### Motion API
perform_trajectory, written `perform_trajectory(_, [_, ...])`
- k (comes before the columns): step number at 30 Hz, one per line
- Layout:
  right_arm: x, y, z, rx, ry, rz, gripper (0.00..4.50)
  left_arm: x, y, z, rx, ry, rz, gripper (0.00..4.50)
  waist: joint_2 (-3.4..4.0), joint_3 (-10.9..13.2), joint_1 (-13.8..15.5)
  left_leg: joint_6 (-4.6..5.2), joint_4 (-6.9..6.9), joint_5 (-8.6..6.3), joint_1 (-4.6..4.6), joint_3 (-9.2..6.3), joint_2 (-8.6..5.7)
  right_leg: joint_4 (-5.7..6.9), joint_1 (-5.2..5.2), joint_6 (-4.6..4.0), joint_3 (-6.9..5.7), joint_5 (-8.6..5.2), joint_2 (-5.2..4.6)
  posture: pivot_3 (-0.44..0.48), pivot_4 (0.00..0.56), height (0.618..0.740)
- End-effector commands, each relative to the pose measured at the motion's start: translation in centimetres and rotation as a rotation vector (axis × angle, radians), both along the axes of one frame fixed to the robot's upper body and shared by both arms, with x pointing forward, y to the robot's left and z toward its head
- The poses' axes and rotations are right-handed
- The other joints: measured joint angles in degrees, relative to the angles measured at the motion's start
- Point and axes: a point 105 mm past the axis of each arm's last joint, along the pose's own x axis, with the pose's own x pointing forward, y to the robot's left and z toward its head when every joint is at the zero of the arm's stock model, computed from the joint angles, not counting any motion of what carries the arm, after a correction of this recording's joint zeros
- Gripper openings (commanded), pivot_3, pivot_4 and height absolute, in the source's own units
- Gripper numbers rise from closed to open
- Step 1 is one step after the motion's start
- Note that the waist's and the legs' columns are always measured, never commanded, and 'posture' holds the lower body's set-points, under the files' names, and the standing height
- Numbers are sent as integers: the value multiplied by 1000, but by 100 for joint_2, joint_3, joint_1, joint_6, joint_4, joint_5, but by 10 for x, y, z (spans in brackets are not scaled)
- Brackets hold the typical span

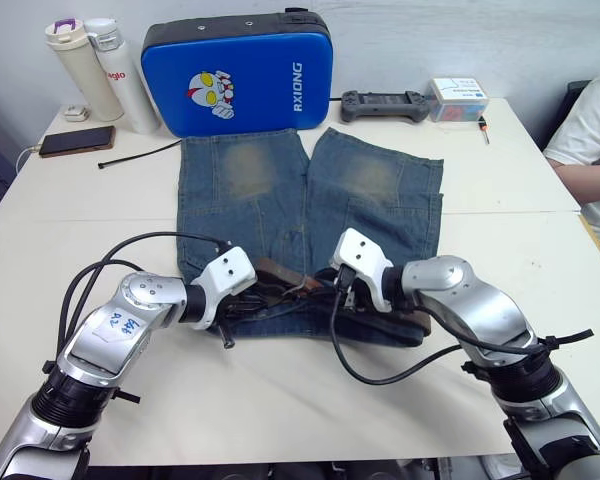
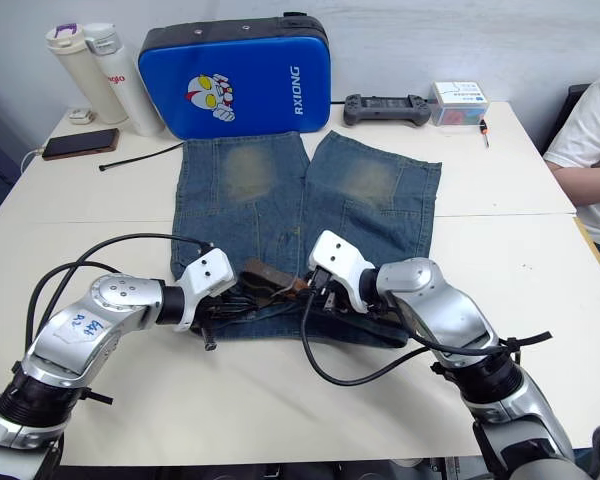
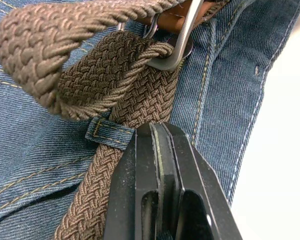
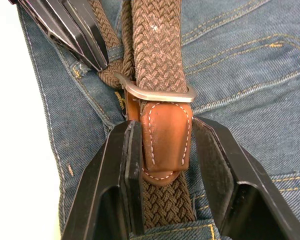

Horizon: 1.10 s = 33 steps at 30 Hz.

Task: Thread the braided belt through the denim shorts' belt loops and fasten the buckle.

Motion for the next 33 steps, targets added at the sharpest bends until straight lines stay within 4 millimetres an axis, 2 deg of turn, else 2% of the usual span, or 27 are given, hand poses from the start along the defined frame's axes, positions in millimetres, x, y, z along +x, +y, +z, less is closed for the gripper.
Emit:
perform_trajectory(1, [-3,5,8,22,-31,14,1802,1,2,4,13,-22,2,0,0,0,0,0,0,0,0,0,0,-1,0,0,0,0,0,0,150,740])
perform_trajectory(4, [-2,5,7,25,-23,2,1802,1,2,4,14,-22,4,0,0,0,-2,0,0,0,0,0,0,-1,0,0,0,0,0,0,150,740])
perform_trajectory(7, [-1,5,6,24,-16,-7,833,2,3,4,14,-22,7,0,0,0,-3,0,0,0,0,0,0,0,0,0,0,0,0,0,150,740])
perform_trajectory(8, [-1,4,6,25,-15,-9,295,2,3,4,15,-22,7,0,0,0,-2,0,0,0,0,0,0,-1,0,0,0,0,0,0,150,740])
perform_trajectory(9, [0,4,6,26,-17,-13,58,2,3,5,15,-22,8,0,0,0,-3,0,0,0,0,0,0,-2,0,0,0,0,0,0,150,740])
perform_trajectory(15, [1,0,20,12,-95,1,19,2,4,4,13,-20,13,0,0,0,-3,0,-1,0,0,0,0,-4,0,0,0,0,0,0,150,740])
perform_trajectory(19, [3,-12,33,-73,-236,14,19,2,6,3,15,-15,20,0,0,0,4,1,-1,0,0,0,0,-7,0,0,0,0,0,0,150,740])
perform_trajectory(22, [-3,-24,42,-129,-294,52,19,2,8,2,17,-11,23,0,0,0,0,1,-2,-1,0,1,0,-19,0,0,1,0,0,0,150,740])
perform_trajectory(27, [-11,-36,43,-196,-291,81,19,3,10,1,21,-9,21,0,0,1,-2,2,-3,-1,1,2,1,-24,0,0,2,0,0,0,150,740])
perform_trajectory(33, [-24,-69,40,-317,-223,46,19,4,9,0,18,-3,3,0,0,1,20,4,-3,-3,-1,0,0,-32,2,0,1,0,-1,0,150,740])
